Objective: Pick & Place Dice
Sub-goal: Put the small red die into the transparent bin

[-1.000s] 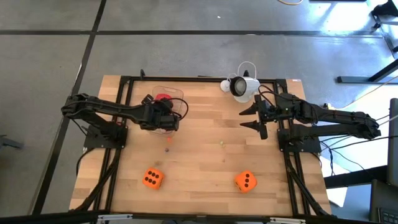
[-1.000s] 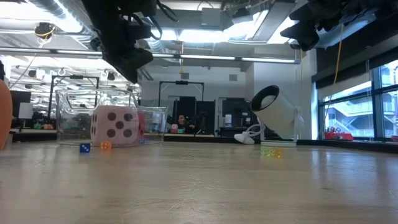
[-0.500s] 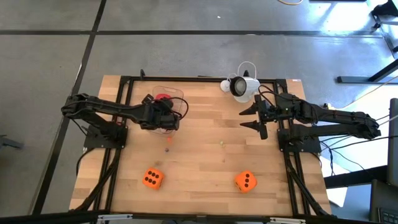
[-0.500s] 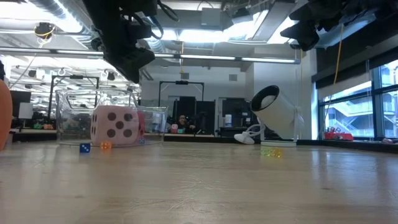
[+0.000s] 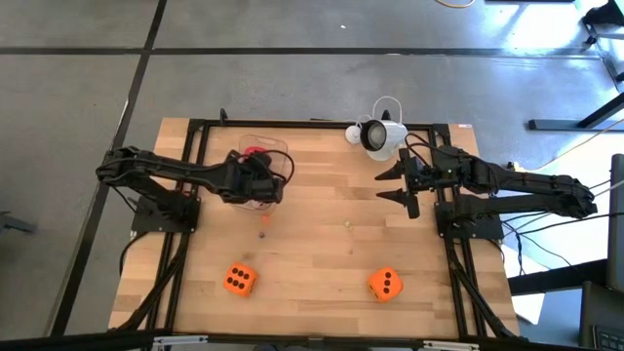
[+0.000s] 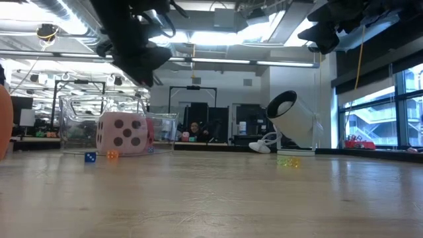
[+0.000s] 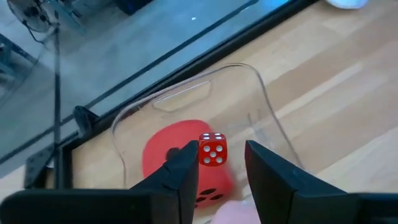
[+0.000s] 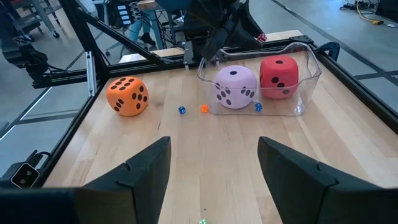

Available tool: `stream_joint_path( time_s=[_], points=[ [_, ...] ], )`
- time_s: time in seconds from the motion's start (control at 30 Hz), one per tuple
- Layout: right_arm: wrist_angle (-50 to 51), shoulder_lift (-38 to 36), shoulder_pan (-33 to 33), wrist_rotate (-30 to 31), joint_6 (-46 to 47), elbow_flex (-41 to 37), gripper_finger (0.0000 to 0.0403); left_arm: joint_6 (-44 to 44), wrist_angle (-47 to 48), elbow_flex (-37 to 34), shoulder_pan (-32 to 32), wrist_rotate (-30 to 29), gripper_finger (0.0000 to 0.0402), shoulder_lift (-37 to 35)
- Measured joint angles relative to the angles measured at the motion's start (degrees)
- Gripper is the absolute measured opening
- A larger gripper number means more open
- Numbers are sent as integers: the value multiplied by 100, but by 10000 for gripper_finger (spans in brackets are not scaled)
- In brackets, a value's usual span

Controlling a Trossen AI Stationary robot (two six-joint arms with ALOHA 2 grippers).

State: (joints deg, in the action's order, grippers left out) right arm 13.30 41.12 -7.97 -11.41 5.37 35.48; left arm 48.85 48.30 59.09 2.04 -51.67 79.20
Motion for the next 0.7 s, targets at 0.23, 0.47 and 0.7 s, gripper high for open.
stream_joint_path(
  time_s=[0.23,0.47,0.7],
  points=[
    [0,0,-2,4,0,0,242,73,-415,0,-2,365,125,0],
    [2,0,-2,4,0,0,242,1027,-422,0,0,-133,119,2],
    [0,4,-1,4,-3,0,242,1470,-304,2,66,-137,120,266]
  ],
)
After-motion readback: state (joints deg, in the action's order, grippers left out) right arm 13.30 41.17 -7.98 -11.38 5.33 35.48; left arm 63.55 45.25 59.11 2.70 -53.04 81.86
